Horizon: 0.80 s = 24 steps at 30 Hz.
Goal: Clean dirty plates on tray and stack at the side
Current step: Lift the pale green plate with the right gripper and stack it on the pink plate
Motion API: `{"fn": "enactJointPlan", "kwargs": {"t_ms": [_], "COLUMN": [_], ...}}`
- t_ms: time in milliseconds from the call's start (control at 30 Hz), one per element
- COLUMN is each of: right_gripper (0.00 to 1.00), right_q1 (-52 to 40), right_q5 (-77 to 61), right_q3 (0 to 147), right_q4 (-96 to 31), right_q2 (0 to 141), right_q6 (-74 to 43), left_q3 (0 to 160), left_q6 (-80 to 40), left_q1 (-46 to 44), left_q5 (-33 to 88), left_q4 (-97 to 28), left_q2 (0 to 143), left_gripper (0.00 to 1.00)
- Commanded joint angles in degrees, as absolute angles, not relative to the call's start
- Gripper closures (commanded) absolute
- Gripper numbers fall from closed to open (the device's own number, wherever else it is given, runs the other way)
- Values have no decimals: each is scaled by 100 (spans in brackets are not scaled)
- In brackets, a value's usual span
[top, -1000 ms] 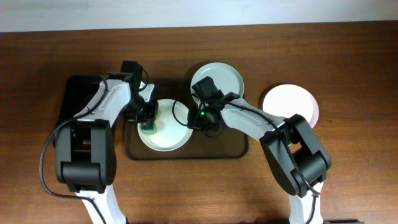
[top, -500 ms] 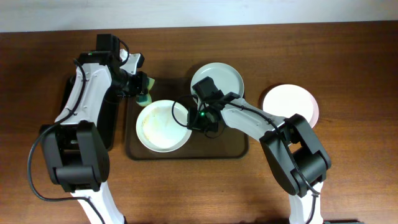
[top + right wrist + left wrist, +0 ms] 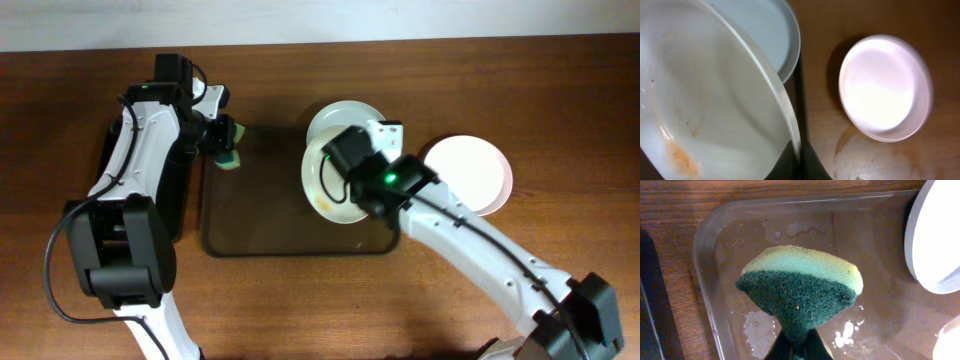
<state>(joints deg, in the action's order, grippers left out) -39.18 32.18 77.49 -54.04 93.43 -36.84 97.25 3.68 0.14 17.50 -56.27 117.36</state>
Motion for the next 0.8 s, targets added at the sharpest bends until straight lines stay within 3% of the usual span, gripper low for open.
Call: {"fn": "enactJointPlan", "kwargs": {"t_ms": [0,333,500,633,767], "right_gripper": [96,96,96,96,96], "right_q1": [-4635,-5677,-5784,-5653,-4611], "right_q5": [5384,8364,8440,6709,3809], "right_q3": [7787,7780,7780,7782,7782], "right_q4": [-5404,-5264,-5159,-5100,-4816], "right_q2": [9229,9242,9242,9223,8823], "right_q6": [-3625,-3177,-3194,-3201,-3500], "left_q3": [9765,9765,9762,9762,9754], "left_q6": [478,478,478,478,478], "left_q1": [12,12,12,12,12], "left_q5": [1732,1732,1732,1734,1734], "left_q4": [-5605,-5594,-5596,-5596,-5594], "left_q2": [11730,11730,11730,11730,11730], "left_gripper": [99,99,99,99,99]}}
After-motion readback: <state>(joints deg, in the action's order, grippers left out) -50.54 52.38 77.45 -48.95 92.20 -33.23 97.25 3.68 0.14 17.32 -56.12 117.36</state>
